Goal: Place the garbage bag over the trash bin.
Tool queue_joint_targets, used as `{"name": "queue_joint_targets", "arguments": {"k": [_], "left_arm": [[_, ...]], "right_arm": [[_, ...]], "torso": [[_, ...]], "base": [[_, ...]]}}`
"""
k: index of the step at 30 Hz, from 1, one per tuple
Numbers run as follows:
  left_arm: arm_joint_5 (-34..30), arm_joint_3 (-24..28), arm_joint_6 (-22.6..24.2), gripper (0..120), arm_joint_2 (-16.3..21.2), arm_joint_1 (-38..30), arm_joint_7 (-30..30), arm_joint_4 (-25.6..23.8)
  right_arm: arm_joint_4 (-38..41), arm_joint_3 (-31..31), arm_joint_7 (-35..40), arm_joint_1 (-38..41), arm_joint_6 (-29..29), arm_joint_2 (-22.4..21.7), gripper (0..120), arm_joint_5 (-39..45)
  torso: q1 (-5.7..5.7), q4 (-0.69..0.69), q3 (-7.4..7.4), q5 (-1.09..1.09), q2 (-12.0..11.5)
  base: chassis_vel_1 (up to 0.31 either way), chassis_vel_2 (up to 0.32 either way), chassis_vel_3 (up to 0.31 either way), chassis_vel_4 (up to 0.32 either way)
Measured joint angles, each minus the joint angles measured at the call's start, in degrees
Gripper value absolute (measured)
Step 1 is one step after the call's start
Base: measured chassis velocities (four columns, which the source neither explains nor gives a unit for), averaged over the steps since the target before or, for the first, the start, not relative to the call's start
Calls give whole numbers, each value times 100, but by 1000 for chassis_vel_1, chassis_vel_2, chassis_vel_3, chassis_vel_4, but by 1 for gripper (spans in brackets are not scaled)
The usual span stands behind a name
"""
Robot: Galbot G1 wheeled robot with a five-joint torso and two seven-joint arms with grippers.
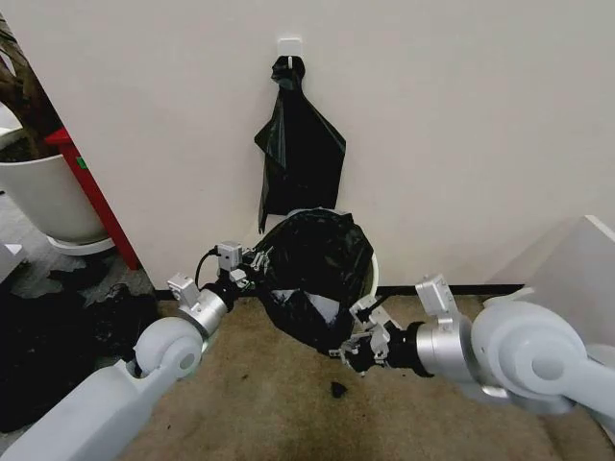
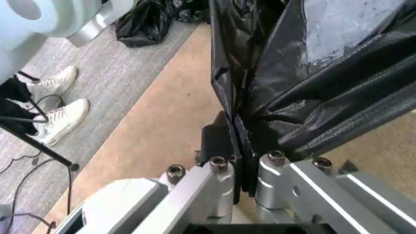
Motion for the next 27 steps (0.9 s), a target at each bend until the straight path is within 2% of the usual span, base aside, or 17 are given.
{"name": "queue_joint_targets", "arguments": {"k": [3, 9, 14, 15, 17, 21, 22, 25, 27], "left_arm": [[-137, -3, 76, 5, -3, 14, -38, -40], [-970, -103, 399, 5, 12, 64, -288, -145], [-1303, -112, 486, 5, -16, 14, -483, -121], [-1348, -112, 499, 5, -33, -11, -519, -78], [-1335, -111, 499, 5, -37, -16, -517, -59], [-1166, -71, 446, 5, -74, -42, -511, 62], [-1057, -55, 420, 5, -88, -51, -499, 95], [-787, -23, 345, 5, -92, -52, -399, 138], [-495, 9, 247, 5, -85, -39, -299, 153]], "right_arm": [[-66, -23, 1, -42, 3, 22, 0, -104], [-313, -78, -307, -127, -4, -44, 0, -1012], [-276, -82, -437, -150, -21, -158, 1, -1233], [-207, -57, -430, -158, -23, -189, 9, -1234], [-172, -33, -420, -159, -23, -199, 11, -1226], [126, 282, -293, -152, -24, -355, 24, -753], [230, 424, -241, -148, -19, -417, 32, -577], [364, 683, -144, -129, 64, -477, 39, -302], [392, 949, -66, -61, 134, -455, 50, -1]], "torso": [[0, 0, 0, 0, 0], [0, 0, 0, 0, 0], [0, -2, 0, 0, 0], [0, -2, 0, 0, 0], [0, -1, 0, 0, 0], [0, -1, 0, -1, 0], [0, -1, 0, -1, 0], [0, -2, 0, -1, 0], [0, -2, 0, -2, 0]], "base": [[0, 0, 0, 0], [0, 0, 0, 0], [0, 0, 0, 0], [0, 0, 0, 0], [0, 0, 0, 0], [0, 0, 0, 0], [0, 0, 0, 0], [0, 0, 0, 0], [0, 0, 0, 0]]}}
